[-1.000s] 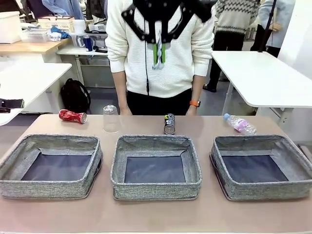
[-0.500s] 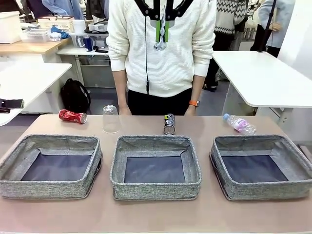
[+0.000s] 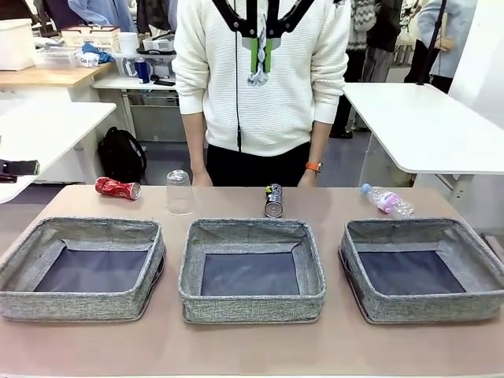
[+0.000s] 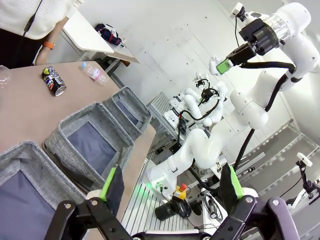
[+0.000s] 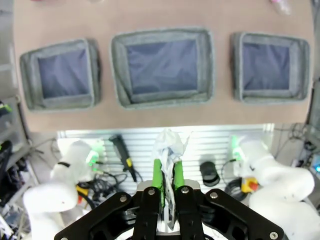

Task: Sort the waste into the appropriate baskets.
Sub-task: Pick up the waste item pointed out by the person, then place the picked waste into the Fabric basket indicated by the person.

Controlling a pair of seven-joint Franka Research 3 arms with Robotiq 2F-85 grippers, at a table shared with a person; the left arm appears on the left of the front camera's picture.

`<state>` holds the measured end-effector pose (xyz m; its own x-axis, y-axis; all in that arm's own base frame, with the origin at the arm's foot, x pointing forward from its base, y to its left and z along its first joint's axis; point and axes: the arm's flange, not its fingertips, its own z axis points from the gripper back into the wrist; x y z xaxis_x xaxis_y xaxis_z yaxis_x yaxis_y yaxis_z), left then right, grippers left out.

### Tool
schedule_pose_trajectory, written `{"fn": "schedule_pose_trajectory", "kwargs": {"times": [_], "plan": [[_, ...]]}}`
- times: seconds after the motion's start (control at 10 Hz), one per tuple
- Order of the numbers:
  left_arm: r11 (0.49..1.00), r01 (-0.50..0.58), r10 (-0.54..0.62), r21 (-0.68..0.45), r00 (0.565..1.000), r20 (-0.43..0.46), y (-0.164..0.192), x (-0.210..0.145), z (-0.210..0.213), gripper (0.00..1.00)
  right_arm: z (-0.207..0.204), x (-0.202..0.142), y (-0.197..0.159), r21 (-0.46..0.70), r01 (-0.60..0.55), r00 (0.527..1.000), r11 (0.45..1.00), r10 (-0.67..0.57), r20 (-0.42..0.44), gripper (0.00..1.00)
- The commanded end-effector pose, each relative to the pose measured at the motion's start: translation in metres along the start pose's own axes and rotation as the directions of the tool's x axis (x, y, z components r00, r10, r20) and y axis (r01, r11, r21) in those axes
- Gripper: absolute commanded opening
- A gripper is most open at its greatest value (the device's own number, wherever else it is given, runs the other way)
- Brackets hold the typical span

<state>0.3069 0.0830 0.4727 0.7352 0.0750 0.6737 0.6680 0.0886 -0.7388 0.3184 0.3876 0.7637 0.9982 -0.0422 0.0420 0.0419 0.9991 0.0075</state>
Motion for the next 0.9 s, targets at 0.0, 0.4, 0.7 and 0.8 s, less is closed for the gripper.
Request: {"fn": "schedule_pose_trajectory", "kwargs": {"times": [0.0, 0.4, 0.7, 0.8], "plan": [[1.000, 0.023, -0.023, -0.016, 1.000, 0.015, -0.0012, 0.0019, -0.0019, 1.00, 0.0014, -0.0017, -0.0002, -0.001, 0.000, 1.000, 1.000, 0.000, 0.003, 0.08], [1.000, 0.023, -0.023, -0.016, 1.000, 0.015, -0.0012, 0.0019, -0.0019, 1.00, 0.0014, -0.0017, -0.0002, -0.001, 0.000, 1.000, 1.000, 0.000, 0.003, 0.08], [1.000, 0.023, -0.023, -0.016, 1.000, 0.015, -0.0012, 0.0019, -0.0019, 1.00, 0.0014, -0.0017, -0.0002, -0.001, 0.000, 1.000, 1.000, 0.000, 0.003, 0.08], [1.000, 0.023, -0.023, -0.016, 1.000, 0.015, -0.0012, 0.0019, -0.0019, 1.00, 0.0014, -0.0017, -0.0002, -0.001, 0.000, 1.000, 1.000, 0.000, 0.003, 0.08]]}}
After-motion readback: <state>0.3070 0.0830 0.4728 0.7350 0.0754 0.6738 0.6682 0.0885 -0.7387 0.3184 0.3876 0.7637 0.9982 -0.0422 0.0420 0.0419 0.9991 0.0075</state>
